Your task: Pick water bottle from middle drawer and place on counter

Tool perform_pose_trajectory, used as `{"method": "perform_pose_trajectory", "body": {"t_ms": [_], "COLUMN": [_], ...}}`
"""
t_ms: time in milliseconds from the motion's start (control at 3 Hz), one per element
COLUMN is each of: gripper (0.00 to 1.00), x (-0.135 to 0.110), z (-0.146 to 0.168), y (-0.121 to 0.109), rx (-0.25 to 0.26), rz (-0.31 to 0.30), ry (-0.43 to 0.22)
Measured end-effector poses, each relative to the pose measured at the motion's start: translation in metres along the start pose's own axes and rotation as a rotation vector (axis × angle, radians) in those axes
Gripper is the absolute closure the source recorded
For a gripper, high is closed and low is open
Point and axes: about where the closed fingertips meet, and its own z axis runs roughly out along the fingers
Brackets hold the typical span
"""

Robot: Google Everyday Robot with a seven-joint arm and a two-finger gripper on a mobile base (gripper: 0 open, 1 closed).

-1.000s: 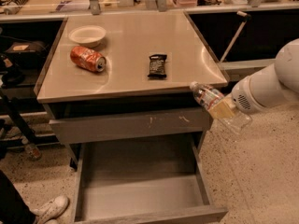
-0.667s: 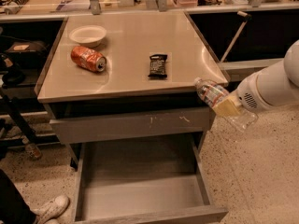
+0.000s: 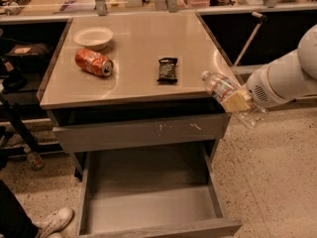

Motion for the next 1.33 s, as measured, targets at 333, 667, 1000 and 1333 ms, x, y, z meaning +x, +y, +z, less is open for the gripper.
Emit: {"method": "perform_pose_trajectory", "body": {"t_ms": [333, 667, 1000, 1333], "gripper": [1.0, 1.0, 1.0, 1.0], "x": [-0.069, -0.072, -0.095, -0.129], "z": [-0.007, -0.004, -0.004, 0.001], "y": [-0.025, -0.027, -0.038, -0.052], "rx": [0.019, 0.014, 0.024, 0.032], "rz": [-0.015, -0.009, -0.008, -0.016], "ry": [-0.048, -0.053, -0.085, -0.114]}}
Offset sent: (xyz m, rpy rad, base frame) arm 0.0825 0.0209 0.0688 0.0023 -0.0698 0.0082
